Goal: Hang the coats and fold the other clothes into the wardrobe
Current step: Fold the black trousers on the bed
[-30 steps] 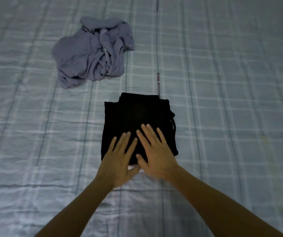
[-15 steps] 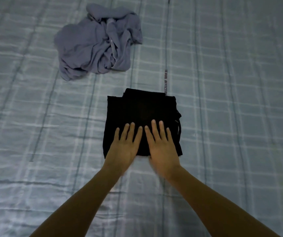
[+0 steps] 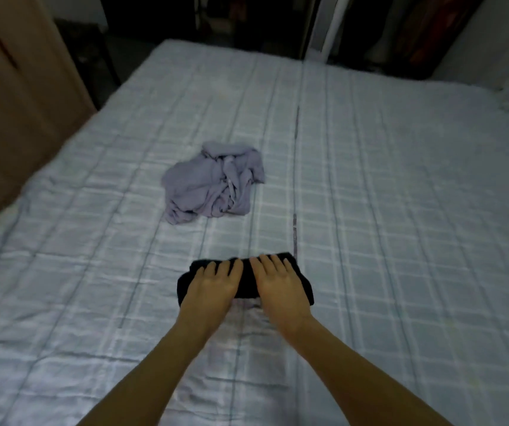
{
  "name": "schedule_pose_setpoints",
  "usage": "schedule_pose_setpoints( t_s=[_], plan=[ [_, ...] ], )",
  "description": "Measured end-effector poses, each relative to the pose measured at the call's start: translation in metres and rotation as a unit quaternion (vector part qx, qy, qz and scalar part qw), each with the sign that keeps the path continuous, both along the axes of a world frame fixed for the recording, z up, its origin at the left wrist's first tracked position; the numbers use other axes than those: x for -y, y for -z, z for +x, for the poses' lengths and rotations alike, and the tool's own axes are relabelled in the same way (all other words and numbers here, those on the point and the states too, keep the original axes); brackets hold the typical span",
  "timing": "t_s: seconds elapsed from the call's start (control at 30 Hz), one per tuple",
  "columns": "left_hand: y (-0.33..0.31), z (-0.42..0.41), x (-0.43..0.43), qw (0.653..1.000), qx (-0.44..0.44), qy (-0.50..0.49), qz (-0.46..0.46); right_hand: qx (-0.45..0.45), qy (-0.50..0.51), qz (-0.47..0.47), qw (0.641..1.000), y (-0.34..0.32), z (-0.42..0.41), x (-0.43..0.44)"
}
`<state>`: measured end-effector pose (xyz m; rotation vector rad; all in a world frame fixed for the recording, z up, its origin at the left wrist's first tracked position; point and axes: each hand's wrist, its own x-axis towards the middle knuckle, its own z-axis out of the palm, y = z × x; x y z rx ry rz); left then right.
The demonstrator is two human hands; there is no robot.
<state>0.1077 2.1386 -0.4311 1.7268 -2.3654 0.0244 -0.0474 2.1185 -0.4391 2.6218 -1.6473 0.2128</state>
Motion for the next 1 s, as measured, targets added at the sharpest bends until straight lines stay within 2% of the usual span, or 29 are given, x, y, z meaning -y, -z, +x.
schedule_pose_setpoints(
  t_s=[0.27,0.5,0.77,1.0],
  plan=[
    [-0.171,0.131,-0.107,0.992,0.023,-0.074,-0.097,0.047,-0.096,-0.126,0.986,-0.168,0.134,-0.075],
    [-0.297,0.275,-0.233,0.966,0.065,-0.197,-0.153,0.067,-0.222,-0.153,0.960,-0.305,0.291,-0.167],
    [-0.376,0.427,-0.412,0.912,0.135,-0.363,-0.136,0.108,-0.388,-0.191,0.895,-0.381,0.477,-0.304],
    [-0.396,0.518,-0.539,0.850,0.161,-0.490,-0.109,0.134,-0.519,-0.181,0.824,-0.399,0.609,-0.404]
  ],
)
